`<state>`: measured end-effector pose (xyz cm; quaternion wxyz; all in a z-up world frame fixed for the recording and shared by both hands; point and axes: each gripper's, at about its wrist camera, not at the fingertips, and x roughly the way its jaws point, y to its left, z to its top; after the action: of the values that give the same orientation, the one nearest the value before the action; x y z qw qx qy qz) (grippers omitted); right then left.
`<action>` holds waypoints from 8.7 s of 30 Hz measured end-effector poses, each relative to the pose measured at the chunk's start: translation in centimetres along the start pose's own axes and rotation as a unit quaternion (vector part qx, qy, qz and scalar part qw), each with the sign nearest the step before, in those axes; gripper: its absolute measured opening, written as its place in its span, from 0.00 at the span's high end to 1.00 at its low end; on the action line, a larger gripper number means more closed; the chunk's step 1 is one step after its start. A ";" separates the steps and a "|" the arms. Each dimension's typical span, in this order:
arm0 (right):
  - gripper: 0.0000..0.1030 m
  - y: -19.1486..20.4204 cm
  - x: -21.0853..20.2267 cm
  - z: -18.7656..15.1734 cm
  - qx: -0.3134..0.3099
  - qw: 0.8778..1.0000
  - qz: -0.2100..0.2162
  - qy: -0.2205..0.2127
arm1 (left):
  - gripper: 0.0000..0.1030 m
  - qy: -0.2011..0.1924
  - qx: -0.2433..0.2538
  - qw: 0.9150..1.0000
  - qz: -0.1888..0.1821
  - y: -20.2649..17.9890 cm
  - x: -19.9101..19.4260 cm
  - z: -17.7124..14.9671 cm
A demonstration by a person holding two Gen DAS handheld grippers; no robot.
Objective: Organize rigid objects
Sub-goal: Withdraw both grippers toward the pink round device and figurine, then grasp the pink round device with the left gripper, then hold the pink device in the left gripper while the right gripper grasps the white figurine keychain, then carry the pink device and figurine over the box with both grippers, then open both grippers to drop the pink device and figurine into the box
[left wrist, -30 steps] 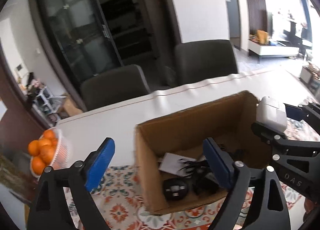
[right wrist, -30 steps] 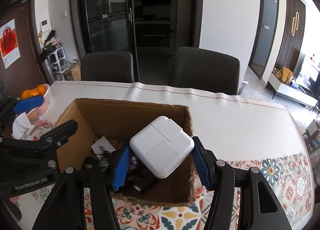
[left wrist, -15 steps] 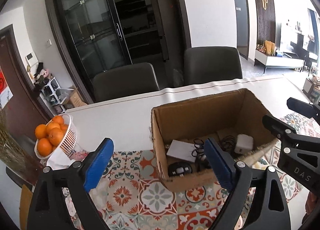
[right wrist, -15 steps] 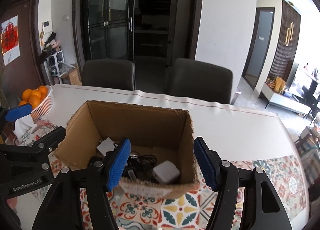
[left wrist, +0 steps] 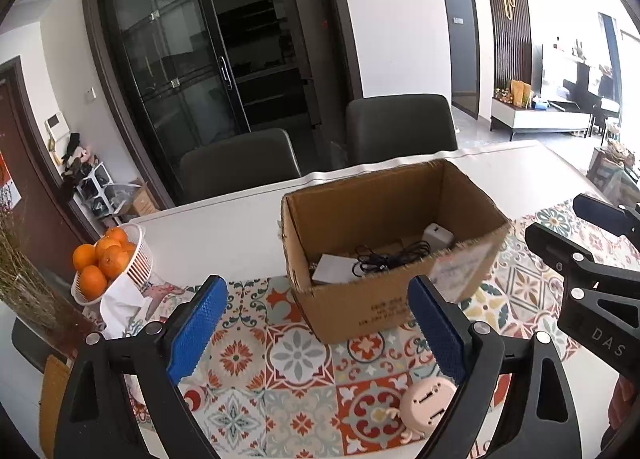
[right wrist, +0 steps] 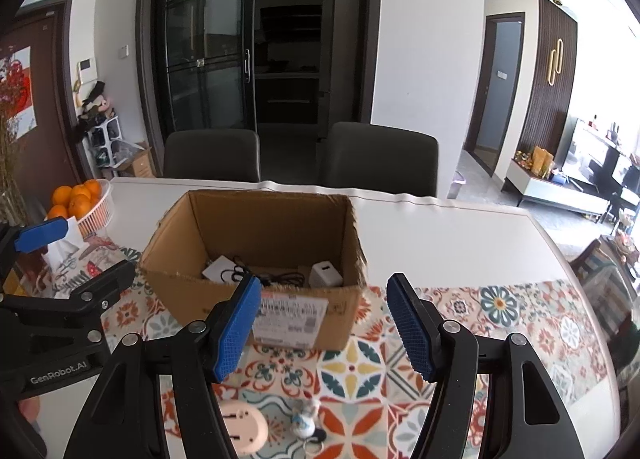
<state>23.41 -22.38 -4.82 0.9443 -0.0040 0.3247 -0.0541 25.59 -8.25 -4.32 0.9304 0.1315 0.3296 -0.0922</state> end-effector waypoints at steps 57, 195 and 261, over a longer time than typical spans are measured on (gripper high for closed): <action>0.36 -4.7 4.4 -13.4 0.009 0.991 0.049 0.127 | 0.10 0.229 -0.064 0.970 -0.054 -10.2 8.6 -12.9; 0.73 0.6 -2.1 2.9 0.028 0.996 0.077 -0.041 | 0.26 -0.043 -0.031 0.995 -0.080 1.2 -0.7 5.0; 0.30 -2.0 4.3 4.2 0.029 0.997 -0.006 0.067 | 0.00 0.048 -0.035 0.998 -0.012 0.8 4.6 5.8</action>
<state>29.18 -24.91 -4.11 0.9197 0.0246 0.3856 -0.0694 32.77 -9.69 -2.76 0.9164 0.0994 0.3781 -0.0856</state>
